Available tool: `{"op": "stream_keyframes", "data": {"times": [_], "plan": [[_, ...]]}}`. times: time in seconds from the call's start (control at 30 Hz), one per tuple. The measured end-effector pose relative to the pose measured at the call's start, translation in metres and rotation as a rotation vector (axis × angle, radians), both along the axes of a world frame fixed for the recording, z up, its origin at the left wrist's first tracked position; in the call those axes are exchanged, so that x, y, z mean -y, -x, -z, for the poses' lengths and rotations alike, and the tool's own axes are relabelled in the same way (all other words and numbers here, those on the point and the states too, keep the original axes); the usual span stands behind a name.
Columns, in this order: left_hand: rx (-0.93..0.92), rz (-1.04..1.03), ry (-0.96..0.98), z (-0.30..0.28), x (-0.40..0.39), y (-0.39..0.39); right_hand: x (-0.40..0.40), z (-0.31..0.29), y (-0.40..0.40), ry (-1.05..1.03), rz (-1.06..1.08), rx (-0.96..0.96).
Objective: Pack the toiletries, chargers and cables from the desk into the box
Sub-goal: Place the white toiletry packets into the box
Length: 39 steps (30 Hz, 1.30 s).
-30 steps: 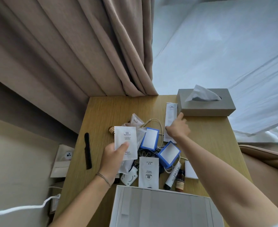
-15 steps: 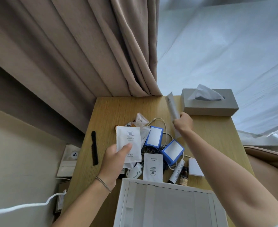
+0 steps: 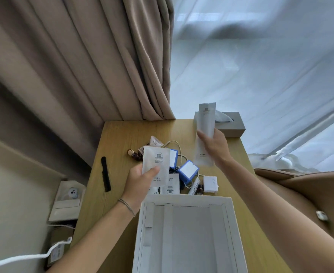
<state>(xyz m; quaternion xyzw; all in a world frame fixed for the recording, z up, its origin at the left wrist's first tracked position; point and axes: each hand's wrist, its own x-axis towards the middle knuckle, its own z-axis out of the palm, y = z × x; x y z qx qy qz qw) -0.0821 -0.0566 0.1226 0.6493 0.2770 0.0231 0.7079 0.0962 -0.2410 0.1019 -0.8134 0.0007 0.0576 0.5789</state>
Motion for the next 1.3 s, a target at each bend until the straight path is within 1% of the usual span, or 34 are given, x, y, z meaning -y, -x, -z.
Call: {"op": "stream_keyframes", "data": {"times": [0.1, 0.27, 0.37, 0.5, 0.67, 0.77, 1.0, 1.17, 1.3], "plan": [[0.031, 0.038, -0.006, -0.006, 0.007, 0.011, 0.005, -0.017, 0.042, -0.070, -0.020, -0.011], [0.005, 0.059, 0.005, 0.010, 0.010, 0.041, 0.011, -0.017, 0.116, -0.141, -0.051, -0.142], [-0.012, 0.054, 0.040, 0.024, 0.007, 0.062, 0.017, -0.004, 0.153, -0.123, -0.125, -0.194], [-0.069, 0.047, 0.018, 0.041, -0.001, 0.085, 0.028, 0.022, 0.187, -0.058, -0.215, -0.293], [-0.097, 0.051, 0.000, 0.052, -0.007, 0.105, 0.038, 0.054, 0.212, 0.130, -0.329, -0.389], [-0.094, 0.050, 0.004, 0.054, -0.006, 0.111, 0.036, 0.073, 0.224, 0.205, -0.361, -0.444], [-0.059, 0.042, 0.009, 0.055, -0.003, 0.109, 0.033, 0.110, 0.225, 0.301, -0.323, -0.600], [-0.049, 0.044, 0.040, 0.056, -0.001, 0.112, 0.027, 0.132, 0.222, 0.322, -0.276, -0.714], [-0.052, 0.032, 0.040, 0.054, -0.002, 0.118, 0.019, 0.150, 0.223, 0.399, -0.225, -0.731]]}}
